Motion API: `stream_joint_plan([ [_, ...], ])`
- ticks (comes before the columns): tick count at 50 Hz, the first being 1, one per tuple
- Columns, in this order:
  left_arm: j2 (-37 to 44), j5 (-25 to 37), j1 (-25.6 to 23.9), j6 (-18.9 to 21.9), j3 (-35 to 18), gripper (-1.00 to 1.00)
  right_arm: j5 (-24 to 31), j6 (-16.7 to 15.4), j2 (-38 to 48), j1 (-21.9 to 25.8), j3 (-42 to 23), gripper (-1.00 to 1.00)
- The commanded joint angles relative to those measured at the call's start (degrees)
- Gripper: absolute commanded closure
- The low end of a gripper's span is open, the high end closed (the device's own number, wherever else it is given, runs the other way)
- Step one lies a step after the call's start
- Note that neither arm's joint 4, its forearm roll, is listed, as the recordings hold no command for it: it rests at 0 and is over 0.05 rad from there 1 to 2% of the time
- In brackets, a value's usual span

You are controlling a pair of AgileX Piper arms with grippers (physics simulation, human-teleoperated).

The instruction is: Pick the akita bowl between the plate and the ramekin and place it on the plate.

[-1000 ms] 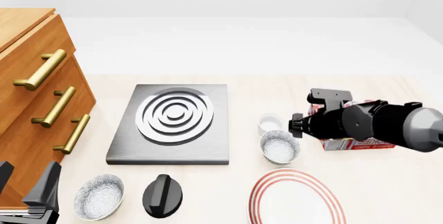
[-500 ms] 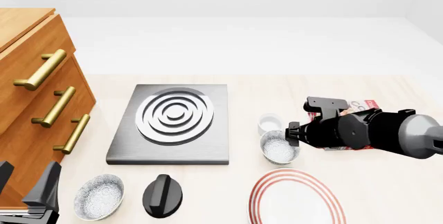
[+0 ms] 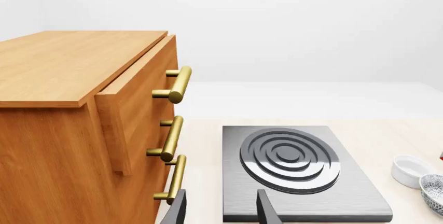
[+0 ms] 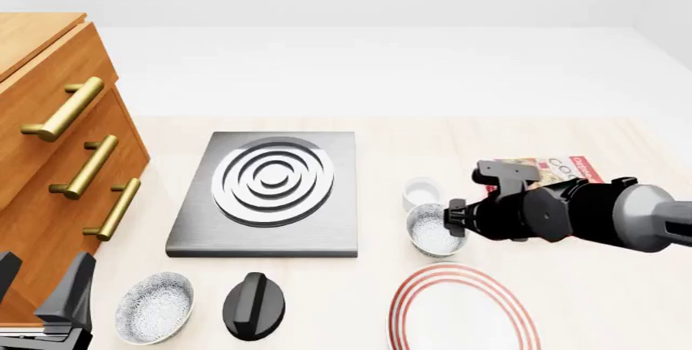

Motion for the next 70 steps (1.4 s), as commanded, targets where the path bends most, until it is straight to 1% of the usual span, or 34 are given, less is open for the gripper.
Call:
stream_joint_plan([
  [1,0.0,0.0,0.0,0.0,0.0,-1.0,-0.7,1.3,0.8,-1.1,-0.1,-1.0],
  [19,0.0,0.0,0.0,0.0,0.0,-1.0,-3.4,2.0,3.8,-1.2,0.9,-1.0],
  [32,0.0,0.0,0.0,0.0,0.0,-1.0,-4.1,2.3,4.9,-0.7,0.8,-1.0],
  [37,0.0,0.0,0.0,0.0,0.0,-1.0,-4.2,1.8,4.7,-1.2,0.9,-1.0],
  [46,0.0,0.0,0.0,0.0,0.0,-1.0,-4.6,2.5,5.2,-1.0,0.9,-1.0],
  [47,0.0,0.0,0.0,0.0,0.0,-1.0,-4.6,1.5,4.5,-2.3,1.3,1.0],
  [56,0.0,0.0,0.0,0.0,0.0,-1.0,-4.4,1.6,3.7,-2.1,1.2,1.0],
  [62,0.0,0.0,0.0,0.0,0.0,-1.0,-4.1,1.0,2.9,-2.6,1.3,1.0],
  [70,0.0,0.0,0.0,0.0,0.0,-1.0,-0.5,0.3,-1.7,-3.4,0.1,1.0],
])
